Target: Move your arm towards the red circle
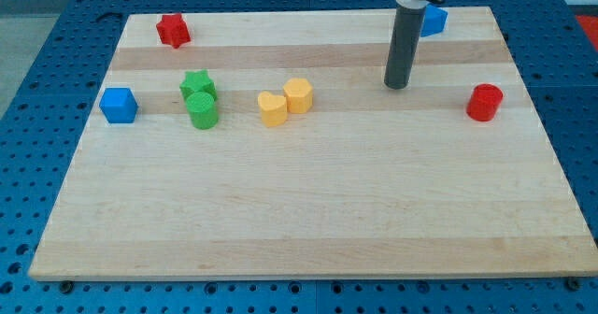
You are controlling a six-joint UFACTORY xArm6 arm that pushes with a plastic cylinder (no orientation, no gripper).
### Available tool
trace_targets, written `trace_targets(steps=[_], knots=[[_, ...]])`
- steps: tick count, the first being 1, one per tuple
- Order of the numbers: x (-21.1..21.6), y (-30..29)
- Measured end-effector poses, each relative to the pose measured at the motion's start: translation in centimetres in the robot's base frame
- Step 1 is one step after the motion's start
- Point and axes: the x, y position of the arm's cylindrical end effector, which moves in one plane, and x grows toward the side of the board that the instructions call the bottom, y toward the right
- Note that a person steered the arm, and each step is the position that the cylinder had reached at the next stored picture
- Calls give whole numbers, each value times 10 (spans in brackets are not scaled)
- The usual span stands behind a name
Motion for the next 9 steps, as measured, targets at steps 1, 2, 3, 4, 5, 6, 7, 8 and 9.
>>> trace_targets(steps=[1, 2, 3, 4, 5, 6, 7, 8, 9], knots=[[-1, 13], [-4, 27], [-8, 37], [-10, 46], [-10, 56], [-10, 69], [-10, 83], [-10, 97], [-10, 108]])
